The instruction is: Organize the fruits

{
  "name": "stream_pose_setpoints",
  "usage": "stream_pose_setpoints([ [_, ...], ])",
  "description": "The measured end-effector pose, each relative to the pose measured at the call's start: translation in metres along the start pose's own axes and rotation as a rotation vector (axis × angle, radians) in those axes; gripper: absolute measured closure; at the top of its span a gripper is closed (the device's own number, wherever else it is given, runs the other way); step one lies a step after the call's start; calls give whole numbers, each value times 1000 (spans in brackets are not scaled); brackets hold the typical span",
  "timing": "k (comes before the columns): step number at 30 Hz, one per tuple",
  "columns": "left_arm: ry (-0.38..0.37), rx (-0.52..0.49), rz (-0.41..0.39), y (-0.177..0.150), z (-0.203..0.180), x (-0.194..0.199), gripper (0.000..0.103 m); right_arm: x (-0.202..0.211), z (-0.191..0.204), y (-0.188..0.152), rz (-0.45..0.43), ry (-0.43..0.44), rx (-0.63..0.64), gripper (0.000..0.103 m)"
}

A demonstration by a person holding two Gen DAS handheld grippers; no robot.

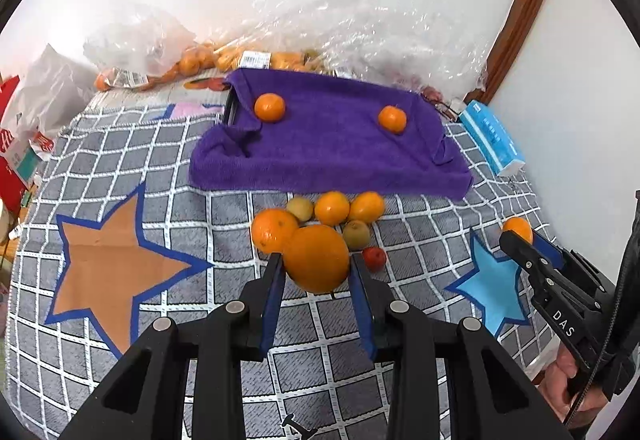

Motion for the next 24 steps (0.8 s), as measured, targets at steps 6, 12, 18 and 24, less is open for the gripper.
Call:
stream_pose_setpoints([
  [6,-9,-11,-28,9,-6,11,72,7,-2,12,-24,4,-8,70],
  [12,-17,-26,-51,14,-14,20,72,16,-3,21,-53,1,-7,70],
  [18,-24,-31,-75,18,-19,28,72,21,-4,27,-63,-1,-7,70],
  [24,-25,-37,-103,24,-21,38,72,28,-4,33,-80,-6,-2,70],
])
Point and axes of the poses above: each gripper's, at about its wrist camera, not at the fingertips, and x roughly against the way its jaws point, z to its left, y to its top, the point moved 8 cm from there along -x, roughly the way its jaws point, and after that the axes turned 11 degrees about x, right-handed, at the moved point
